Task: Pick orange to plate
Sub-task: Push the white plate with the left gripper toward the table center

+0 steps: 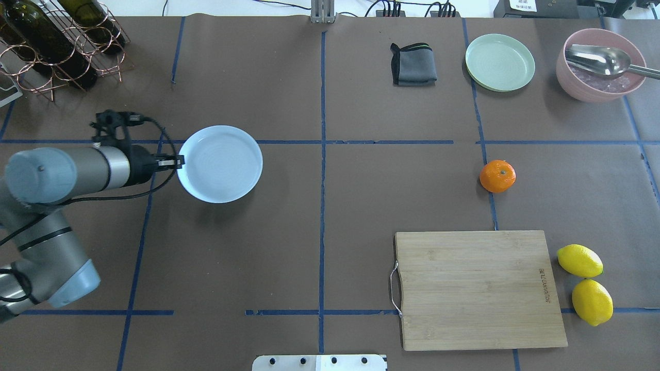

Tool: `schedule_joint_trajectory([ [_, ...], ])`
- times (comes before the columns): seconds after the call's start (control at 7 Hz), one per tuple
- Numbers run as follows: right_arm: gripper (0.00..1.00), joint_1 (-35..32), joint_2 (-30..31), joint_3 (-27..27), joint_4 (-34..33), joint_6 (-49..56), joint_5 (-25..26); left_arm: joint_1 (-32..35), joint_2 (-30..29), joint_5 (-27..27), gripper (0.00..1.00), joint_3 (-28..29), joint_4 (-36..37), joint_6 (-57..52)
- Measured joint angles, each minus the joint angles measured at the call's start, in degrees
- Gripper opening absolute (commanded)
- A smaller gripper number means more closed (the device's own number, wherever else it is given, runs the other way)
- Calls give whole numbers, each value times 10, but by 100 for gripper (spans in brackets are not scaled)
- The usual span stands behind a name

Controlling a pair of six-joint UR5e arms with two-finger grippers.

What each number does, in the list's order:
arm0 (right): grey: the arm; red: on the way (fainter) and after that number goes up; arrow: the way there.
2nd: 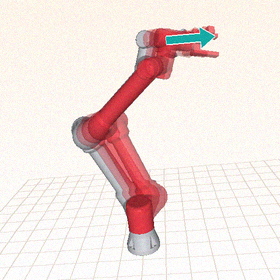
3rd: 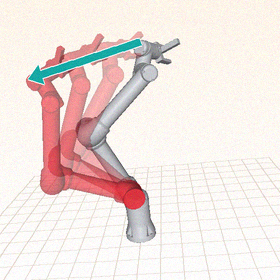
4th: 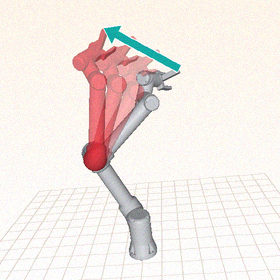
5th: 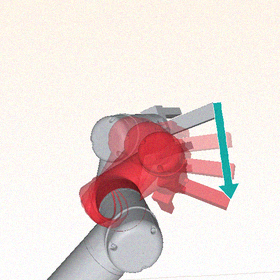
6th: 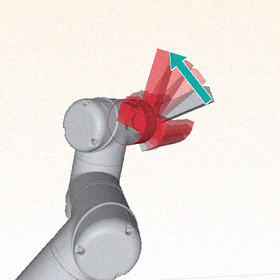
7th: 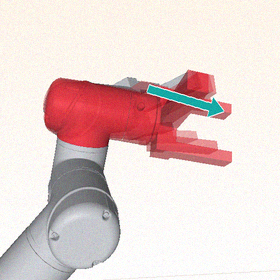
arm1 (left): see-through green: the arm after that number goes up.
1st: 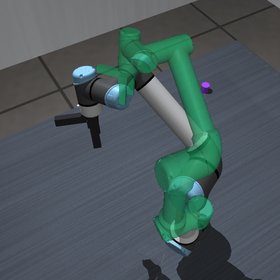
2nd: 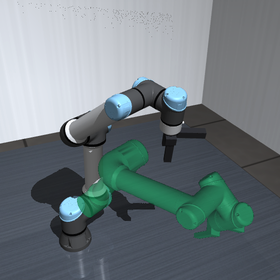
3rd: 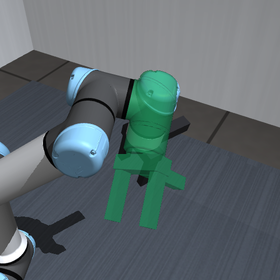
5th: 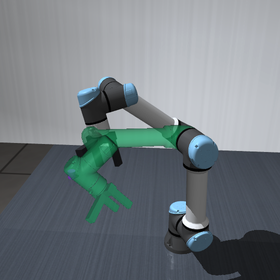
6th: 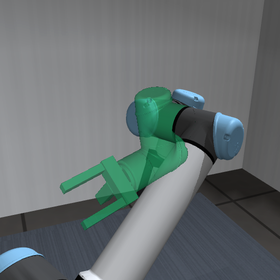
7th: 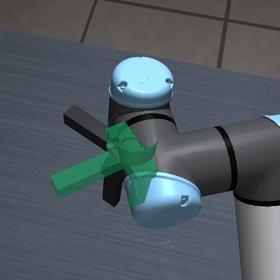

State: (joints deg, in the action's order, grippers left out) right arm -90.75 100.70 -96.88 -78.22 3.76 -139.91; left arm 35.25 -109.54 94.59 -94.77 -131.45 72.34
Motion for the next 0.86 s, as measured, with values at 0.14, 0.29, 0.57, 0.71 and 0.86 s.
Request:
schedule_joint_trajectory([
  [0.14, 100, 0, 0, 0, 0, 0, 0, -22, -49, -3, 0, 3, 55, 37],
  [0.29, 100, 0, 0, 0, 0, 0, 0, -44, -77, -5, 0, 7, 81, 64],
  [0.57, 100, 0, -1, 1, 0, 0, 0, -72, -113, -19, 0, 35, 97, 87],
  [0.71, 100, 0, -1, 0, 0, 0, 0, -82, -126, -35, 2, 48, 99, 91],
  [0.86, 100, 0, -1, 0, 0, 0, 0, -88, -132, -43, 66, 54, 99, 92],
])
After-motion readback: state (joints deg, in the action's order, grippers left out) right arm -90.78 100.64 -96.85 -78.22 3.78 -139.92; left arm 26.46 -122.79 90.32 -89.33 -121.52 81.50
